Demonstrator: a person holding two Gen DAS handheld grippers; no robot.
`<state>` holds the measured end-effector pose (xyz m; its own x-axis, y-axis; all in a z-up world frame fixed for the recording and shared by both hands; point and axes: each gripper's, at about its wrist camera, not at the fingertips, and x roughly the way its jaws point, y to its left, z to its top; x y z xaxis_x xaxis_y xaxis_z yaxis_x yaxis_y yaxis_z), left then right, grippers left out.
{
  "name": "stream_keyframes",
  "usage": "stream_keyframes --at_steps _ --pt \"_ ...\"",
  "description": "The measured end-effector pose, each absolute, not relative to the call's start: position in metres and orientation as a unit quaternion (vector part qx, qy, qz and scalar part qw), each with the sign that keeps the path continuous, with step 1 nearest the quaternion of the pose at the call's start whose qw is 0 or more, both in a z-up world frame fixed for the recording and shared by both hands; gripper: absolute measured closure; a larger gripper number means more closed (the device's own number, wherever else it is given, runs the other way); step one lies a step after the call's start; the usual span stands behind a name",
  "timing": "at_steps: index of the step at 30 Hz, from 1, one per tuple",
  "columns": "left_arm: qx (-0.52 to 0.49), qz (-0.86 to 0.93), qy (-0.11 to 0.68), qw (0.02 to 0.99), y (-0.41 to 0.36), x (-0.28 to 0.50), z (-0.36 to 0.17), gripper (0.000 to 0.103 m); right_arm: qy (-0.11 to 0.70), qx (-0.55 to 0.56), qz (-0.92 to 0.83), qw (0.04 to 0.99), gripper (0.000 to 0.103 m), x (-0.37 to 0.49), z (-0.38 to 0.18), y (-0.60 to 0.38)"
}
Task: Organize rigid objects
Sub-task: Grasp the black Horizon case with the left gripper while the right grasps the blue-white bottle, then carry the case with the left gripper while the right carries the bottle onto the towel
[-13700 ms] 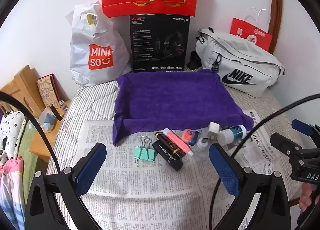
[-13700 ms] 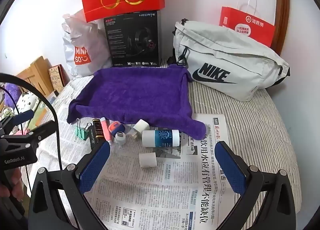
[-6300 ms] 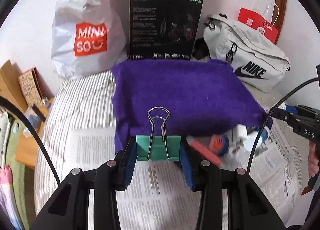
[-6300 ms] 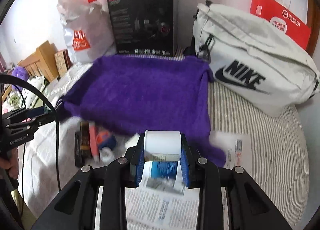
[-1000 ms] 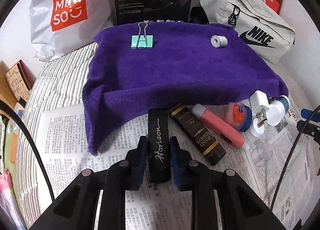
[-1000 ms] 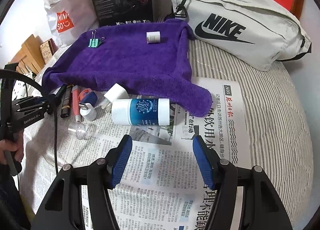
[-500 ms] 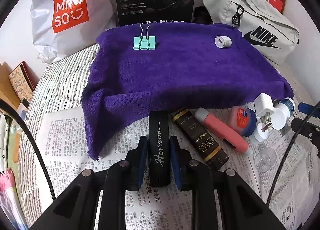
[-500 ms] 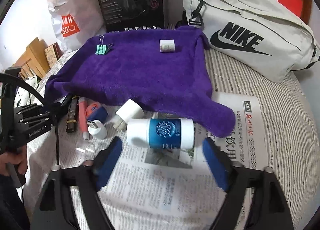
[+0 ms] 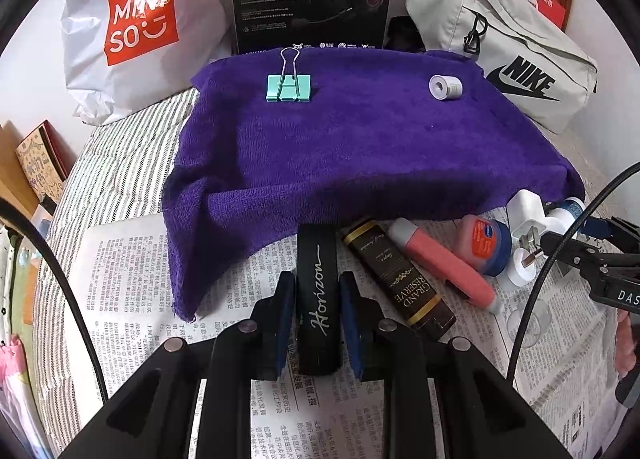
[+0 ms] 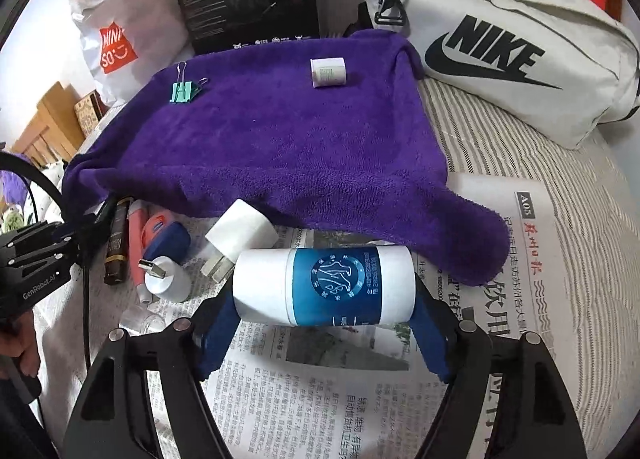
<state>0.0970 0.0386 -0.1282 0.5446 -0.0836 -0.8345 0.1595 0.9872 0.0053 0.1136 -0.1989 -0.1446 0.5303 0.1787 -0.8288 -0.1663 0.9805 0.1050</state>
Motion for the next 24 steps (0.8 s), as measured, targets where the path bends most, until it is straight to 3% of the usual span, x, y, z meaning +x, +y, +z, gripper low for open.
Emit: stream_keyframes --at_steps 24 --pt "0.001 -0.08 0.483 0.872 0.05 0.092 -0.119 0.082 0.46 0.006 0.124 0.879 0.027 0.09 -0.12 -0.21"
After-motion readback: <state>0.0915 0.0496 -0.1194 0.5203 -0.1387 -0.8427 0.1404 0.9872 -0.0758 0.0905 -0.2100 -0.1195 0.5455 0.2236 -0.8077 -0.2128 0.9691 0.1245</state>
